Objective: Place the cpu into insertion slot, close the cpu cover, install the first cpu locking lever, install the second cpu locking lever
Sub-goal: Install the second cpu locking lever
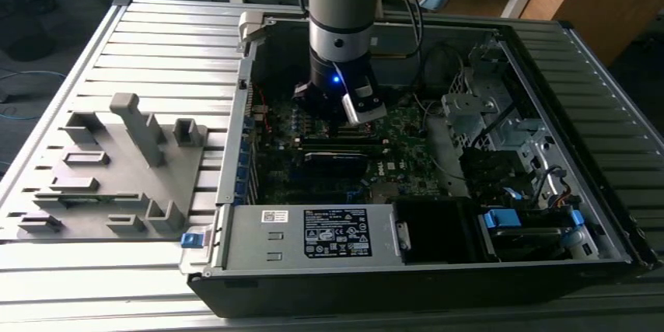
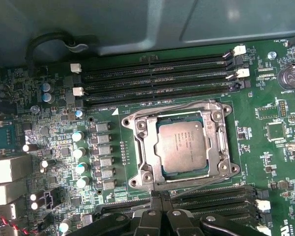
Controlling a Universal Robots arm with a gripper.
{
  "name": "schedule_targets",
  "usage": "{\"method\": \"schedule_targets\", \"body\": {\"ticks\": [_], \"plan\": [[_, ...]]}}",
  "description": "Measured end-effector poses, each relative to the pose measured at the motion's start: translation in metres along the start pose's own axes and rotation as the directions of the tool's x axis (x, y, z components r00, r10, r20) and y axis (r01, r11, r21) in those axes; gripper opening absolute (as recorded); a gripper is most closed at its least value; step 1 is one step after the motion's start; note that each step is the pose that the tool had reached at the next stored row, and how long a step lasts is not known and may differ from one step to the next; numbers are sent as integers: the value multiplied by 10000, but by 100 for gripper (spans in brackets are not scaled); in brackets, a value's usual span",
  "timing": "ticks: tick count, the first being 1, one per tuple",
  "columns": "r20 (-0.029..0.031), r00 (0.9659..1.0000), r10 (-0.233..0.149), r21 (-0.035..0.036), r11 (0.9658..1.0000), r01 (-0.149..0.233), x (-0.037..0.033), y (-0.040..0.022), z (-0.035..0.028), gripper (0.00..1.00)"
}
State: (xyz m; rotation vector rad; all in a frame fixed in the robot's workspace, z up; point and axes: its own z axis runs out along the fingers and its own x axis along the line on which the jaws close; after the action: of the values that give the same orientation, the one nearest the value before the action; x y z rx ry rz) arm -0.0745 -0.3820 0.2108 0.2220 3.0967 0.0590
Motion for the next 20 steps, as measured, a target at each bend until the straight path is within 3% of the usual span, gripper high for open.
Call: {"method": "schedule_targets", "body": {"ticks": [20], "plan": [[-2,10000,-60,-4,10000,60,10,-16,21,11]]}}
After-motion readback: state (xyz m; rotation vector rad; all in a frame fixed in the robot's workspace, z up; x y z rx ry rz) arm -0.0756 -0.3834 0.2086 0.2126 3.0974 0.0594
